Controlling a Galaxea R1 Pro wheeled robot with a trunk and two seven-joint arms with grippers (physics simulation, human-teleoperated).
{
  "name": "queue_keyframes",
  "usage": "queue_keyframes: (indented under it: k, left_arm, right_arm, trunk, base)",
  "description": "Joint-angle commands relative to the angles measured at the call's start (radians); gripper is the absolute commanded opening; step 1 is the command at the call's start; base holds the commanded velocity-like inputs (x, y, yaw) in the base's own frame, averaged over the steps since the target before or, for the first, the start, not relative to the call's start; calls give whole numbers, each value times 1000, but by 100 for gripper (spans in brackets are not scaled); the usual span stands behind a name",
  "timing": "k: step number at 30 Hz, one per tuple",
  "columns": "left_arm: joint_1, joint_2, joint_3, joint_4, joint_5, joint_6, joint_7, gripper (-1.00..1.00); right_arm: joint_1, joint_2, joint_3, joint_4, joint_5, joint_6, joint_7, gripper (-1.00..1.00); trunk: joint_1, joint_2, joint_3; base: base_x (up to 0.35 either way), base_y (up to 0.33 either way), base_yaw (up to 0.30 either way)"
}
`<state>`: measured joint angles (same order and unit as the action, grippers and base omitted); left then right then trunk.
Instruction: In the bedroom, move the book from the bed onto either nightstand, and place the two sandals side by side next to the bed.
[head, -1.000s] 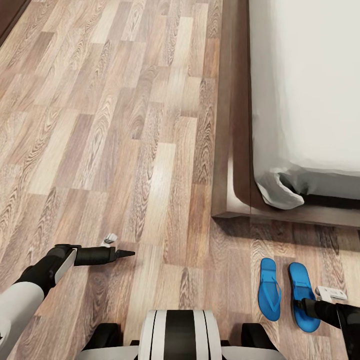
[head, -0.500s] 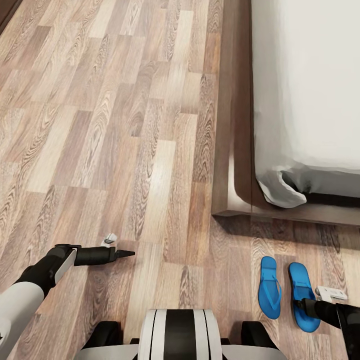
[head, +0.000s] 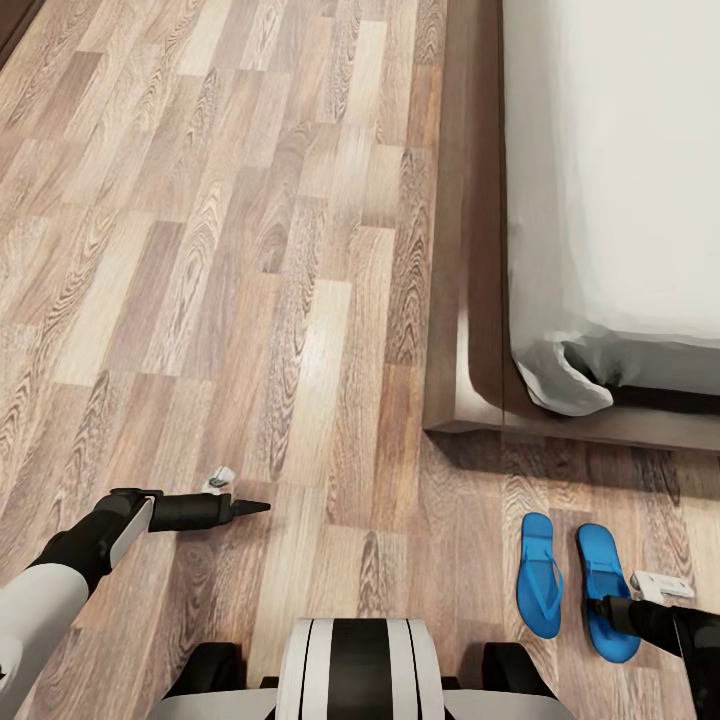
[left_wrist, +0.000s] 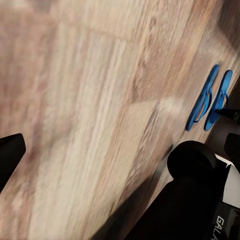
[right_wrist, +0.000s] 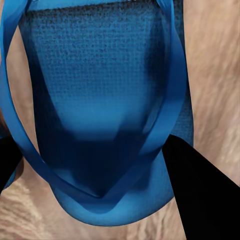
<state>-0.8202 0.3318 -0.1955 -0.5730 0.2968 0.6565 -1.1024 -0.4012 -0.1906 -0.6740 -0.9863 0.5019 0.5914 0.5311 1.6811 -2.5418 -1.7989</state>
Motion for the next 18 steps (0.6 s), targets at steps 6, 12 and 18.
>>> queue_keyframes:
  k: [6,12,18]
  left_arm:
    - [-1,1,-5,0,8,8,1,100]
    - [-1,2,-5,0,8,8,1,100]
    - [-1,1,-5,0,8,8,1,100]
  right_arm:
    - [-1,1,-3,-4,10,-75,12,-100]
    - [-1,1,-3,-5,10,-135,12,-100]
    - [-1,1,-3,-5,10,-139,12,-100]
  trunk:
    - [0,0,-1]
    - [0,0,-1]
    - [0,0,-1]
  base:
    - [0,0,0]
    - [0,0,0]
    - [0,0,0]
